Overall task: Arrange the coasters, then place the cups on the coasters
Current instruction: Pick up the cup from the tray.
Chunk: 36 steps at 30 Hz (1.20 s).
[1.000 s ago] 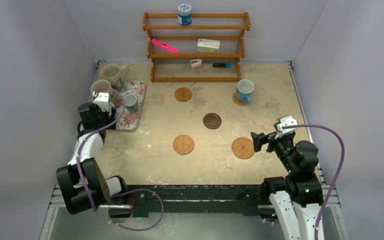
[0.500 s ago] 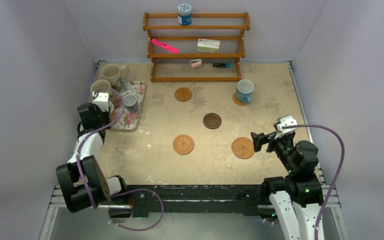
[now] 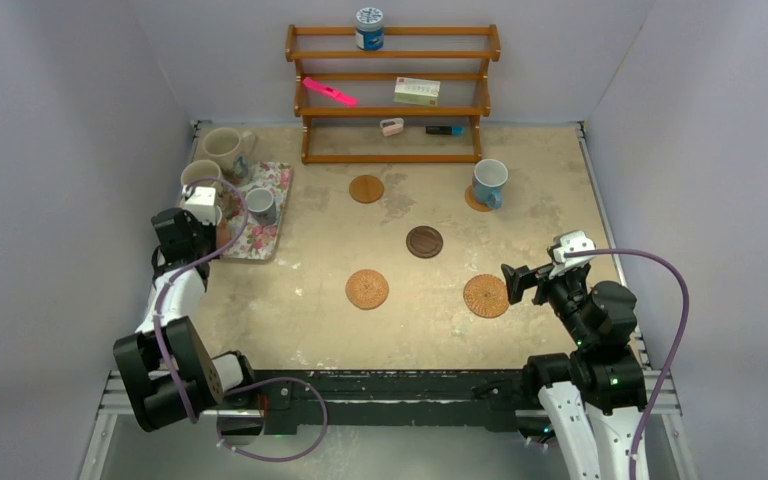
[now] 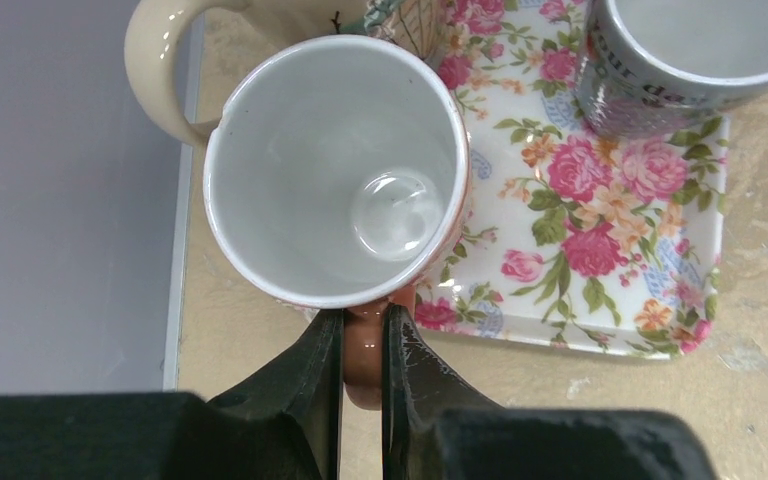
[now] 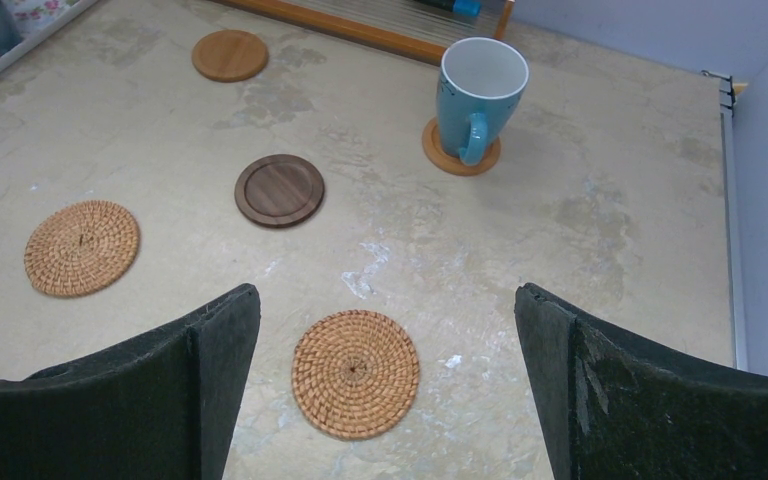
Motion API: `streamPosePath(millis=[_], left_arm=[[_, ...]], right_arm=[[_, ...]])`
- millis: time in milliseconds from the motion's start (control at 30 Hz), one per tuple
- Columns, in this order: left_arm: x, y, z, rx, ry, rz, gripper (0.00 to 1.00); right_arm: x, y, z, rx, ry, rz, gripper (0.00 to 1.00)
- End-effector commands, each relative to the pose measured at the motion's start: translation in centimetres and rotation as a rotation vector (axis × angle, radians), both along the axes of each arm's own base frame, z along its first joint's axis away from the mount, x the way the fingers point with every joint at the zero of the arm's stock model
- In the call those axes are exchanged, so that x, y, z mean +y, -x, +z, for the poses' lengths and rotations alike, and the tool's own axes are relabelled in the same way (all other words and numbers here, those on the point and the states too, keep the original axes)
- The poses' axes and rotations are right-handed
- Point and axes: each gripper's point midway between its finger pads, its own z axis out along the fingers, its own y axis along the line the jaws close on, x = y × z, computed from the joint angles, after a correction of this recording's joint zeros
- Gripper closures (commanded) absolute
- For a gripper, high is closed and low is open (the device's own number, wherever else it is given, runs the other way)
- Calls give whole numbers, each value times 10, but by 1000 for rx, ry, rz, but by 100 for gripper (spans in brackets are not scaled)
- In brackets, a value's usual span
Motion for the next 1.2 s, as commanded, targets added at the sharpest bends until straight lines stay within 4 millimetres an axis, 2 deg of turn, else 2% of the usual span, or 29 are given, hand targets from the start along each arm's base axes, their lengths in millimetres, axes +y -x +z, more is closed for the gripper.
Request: streamPosePath(millis=[0,233,400,733,1167], left_arm=[[-7,-6,35,-117,-10,-54,100],[-19,1,67,-192,-18,-97,100],[-27,9,79,-205,-9,-117,100],[-51,18,127,-311,-3,-216,100],[-73,14,183,-397,47,-321,100]], right_arm=[[3,0,5,-23,5,21,1],[3,0,5,-24,6,19,1],[3,1,5,-23,5,19,1],[3,1,5,-25,5,21,1],[3,0,5,-24,6,20,1]])
